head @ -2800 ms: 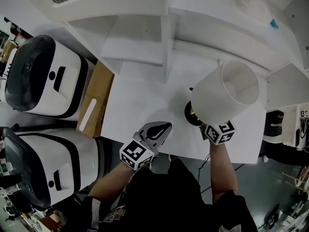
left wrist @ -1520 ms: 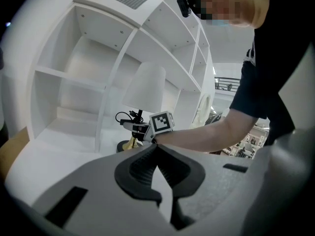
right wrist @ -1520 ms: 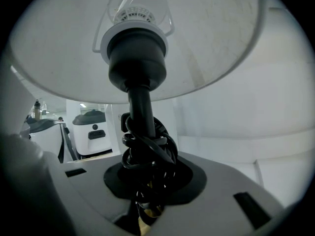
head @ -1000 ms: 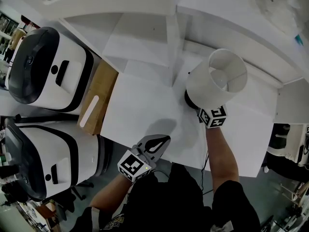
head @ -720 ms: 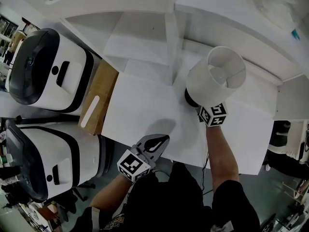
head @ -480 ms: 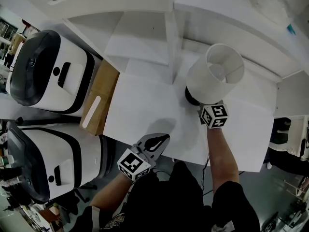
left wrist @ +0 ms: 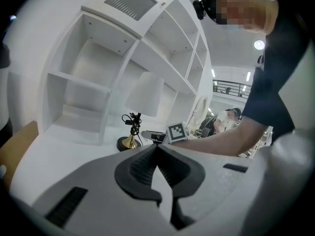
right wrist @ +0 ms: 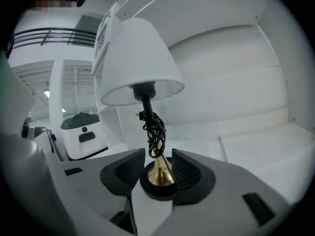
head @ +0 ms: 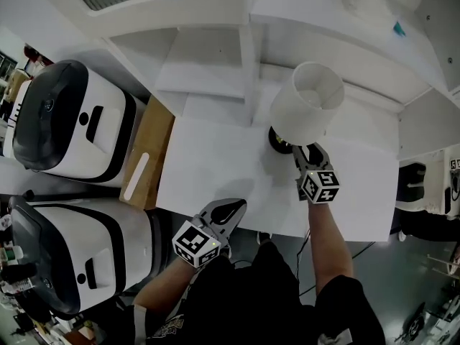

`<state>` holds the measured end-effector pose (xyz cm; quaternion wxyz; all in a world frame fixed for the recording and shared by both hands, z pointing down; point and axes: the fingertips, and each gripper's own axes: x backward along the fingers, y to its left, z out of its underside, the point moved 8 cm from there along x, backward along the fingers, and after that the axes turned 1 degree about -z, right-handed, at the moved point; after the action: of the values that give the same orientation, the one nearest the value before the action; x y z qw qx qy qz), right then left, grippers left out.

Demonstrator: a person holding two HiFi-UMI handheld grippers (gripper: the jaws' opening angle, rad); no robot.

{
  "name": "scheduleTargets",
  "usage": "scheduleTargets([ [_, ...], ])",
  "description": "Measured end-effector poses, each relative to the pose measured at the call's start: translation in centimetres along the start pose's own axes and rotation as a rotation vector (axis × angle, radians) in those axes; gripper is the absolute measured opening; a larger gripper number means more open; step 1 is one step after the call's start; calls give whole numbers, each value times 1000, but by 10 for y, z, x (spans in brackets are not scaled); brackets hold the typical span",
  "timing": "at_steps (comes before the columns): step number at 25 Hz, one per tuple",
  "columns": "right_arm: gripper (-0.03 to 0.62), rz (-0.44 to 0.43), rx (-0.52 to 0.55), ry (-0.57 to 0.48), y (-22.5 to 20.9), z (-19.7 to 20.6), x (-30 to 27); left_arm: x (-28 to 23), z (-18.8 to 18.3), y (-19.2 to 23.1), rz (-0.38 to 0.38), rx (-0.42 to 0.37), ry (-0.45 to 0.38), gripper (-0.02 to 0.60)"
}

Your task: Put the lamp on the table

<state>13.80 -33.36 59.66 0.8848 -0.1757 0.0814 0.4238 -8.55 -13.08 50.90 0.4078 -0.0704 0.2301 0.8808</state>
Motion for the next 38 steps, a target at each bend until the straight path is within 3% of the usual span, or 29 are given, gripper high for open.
scheduleTargets([
  [3, 155, 16, -53, -15, 7, 2, 27, 7, -1, -1, 18, -5, 0, 6],
  [5, 80, 19, -64, -27, 16, 0, 45, 12, -2, -2, 33, -14, 1, 6],
  [8, 40, 24, -62, -43, 33, -8, 65, 18, -4, -2, 62, -33, -1, 6],
  [18, 28, -38, -75, -40, 107, -36, 109, 42, -6, -2, 60, -60, 35, 6],
  [25, 26, -63, -68, -38, 164, -38, 136, 65, -3, -5, 106, -59, 36, 6],
  [33, 26, -21, -155, -74, 211, -23, 166, 93, 0, -8, 151, -70, 26, 6],
  [38, 26, -4, -139, -69, 234, -17, 180, 101, 7, -9, 164, -70, 33, 6],
])
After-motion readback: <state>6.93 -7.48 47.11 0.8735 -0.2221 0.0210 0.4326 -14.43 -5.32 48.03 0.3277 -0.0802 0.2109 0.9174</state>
